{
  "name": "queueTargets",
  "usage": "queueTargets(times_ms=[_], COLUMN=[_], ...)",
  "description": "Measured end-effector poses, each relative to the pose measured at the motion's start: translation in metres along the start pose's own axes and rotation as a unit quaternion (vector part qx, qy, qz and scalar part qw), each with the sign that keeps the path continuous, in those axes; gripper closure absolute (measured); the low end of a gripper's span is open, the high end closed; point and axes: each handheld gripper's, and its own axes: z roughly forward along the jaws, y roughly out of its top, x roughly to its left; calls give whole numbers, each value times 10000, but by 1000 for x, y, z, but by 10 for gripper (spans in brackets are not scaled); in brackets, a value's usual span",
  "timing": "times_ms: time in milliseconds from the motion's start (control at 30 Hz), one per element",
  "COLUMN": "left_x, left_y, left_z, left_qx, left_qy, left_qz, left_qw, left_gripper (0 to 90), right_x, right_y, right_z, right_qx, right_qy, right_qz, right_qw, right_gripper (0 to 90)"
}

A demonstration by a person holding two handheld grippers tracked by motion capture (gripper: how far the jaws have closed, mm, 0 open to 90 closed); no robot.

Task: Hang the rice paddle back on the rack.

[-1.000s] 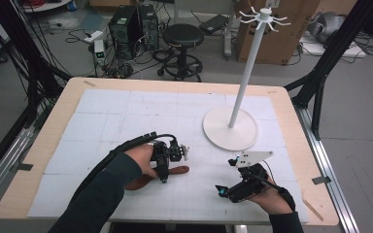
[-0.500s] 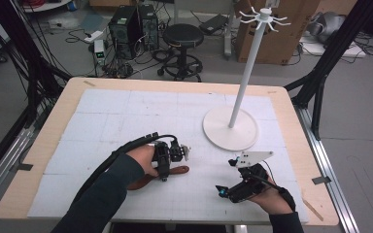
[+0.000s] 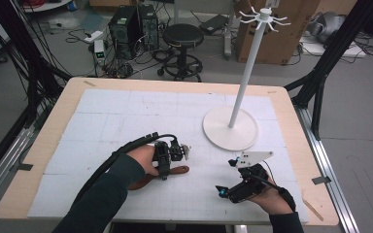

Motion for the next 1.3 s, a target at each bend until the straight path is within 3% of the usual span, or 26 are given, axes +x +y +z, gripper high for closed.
queueTargets(times_ms=[100,567,1300], left_x=[-1,-1,0], left_y=[0,-1,-8], left_z=[0,0,-1], left_qx=[-19,-54,-277], left_qy=[28,22,29], left_qz=[-28,-91,158], left_qw=[10000,9999,9995], left_gripper=[750,761,789], right_x=[0,0,0], right_y=[0,0,-2], right_z=[0,0,2], right_qx=[3,4,43], right_qy=[8,0,10], right_qz=[4,-22,-23], right_qw=[10000,10000,10000], right_gripper=[2,2,2])
